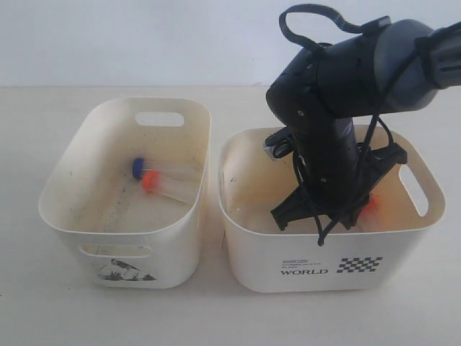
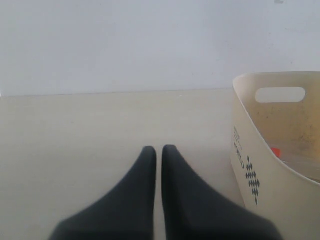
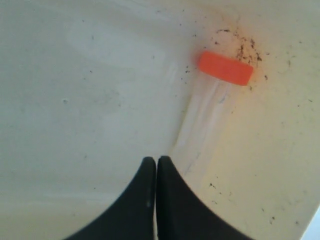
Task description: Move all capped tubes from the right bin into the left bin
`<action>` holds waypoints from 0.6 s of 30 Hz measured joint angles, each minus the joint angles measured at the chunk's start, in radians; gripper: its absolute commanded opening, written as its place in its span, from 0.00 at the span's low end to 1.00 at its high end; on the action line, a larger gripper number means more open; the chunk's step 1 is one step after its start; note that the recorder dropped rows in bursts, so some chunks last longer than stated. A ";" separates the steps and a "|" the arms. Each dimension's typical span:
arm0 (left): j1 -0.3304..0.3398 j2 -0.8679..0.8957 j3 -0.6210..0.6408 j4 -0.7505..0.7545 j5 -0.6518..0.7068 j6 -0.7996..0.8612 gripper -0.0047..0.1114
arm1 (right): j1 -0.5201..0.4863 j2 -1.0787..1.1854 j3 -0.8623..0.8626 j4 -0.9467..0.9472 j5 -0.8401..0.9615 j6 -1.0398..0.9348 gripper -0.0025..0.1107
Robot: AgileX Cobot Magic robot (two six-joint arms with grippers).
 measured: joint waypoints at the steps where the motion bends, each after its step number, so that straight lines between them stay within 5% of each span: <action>1: 0.000 0.000 0.000 0.000 0.000 0.000 0.08 | 0.000 0.000 0.000 0.000 -0.009 0.000 0.02; 18: 0.000 0.000 0.000 0.000 0.000 0.000 0.08 | 0.000 0.000 0.000 0.000 -0.159 0.043 0.02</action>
